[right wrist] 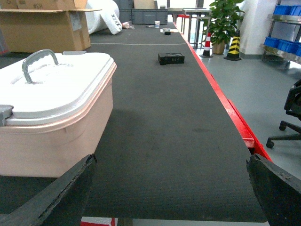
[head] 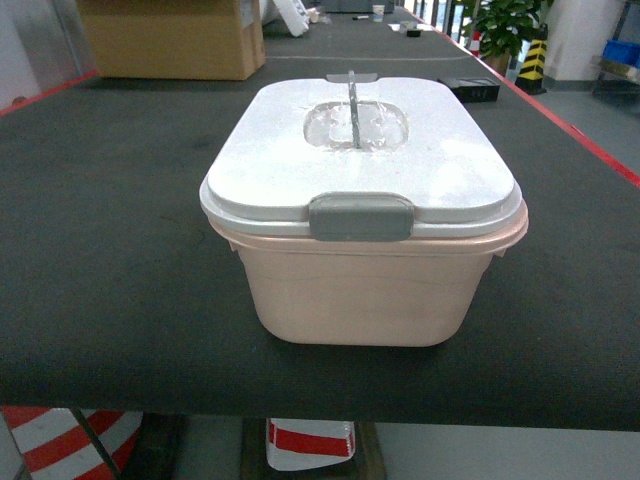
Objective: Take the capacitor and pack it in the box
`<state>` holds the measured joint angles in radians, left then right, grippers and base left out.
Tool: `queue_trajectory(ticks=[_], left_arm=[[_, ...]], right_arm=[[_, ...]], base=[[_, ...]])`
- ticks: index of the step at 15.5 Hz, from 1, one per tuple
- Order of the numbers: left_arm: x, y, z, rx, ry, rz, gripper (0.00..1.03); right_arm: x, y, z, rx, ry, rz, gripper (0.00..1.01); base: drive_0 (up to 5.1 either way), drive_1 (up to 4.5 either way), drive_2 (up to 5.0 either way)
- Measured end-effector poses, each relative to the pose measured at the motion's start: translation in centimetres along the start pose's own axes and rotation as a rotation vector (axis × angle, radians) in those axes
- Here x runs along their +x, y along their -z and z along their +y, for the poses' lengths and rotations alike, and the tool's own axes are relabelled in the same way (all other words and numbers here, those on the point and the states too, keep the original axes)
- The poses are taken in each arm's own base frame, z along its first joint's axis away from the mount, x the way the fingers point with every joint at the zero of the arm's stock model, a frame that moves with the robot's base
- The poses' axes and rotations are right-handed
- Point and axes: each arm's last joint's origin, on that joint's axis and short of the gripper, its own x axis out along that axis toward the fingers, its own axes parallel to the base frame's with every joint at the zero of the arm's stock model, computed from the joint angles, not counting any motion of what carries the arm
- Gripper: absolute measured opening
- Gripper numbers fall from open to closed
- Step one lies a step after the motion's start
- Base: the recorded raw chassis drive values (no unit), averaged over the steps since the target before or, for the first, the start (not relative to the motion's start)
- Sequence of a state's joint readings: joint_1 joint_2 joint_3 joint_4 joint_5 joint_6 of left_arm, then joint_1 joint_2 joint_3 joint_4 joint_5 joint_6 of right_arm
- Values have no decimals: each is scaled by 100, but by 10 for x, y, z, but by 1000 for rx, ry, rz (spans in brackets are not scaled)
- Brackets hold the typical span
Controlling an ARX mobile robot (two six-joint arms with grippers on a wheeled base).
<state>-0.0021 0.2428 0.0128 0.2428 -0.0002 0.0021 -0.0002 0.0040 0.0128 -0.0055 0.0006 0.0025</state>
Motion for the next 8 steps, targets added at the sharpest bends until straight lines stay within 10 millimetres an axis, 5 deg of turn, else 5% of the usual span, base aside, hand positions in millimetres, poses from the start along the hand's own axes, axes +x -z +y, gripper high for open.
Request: queue_trajectory(ticks=[8], left_arm=[[-15,0,0,0,-1,-10,2]], right_arm=[[0,0,0,0,-1,1,98]], base=[[0,0,0]])
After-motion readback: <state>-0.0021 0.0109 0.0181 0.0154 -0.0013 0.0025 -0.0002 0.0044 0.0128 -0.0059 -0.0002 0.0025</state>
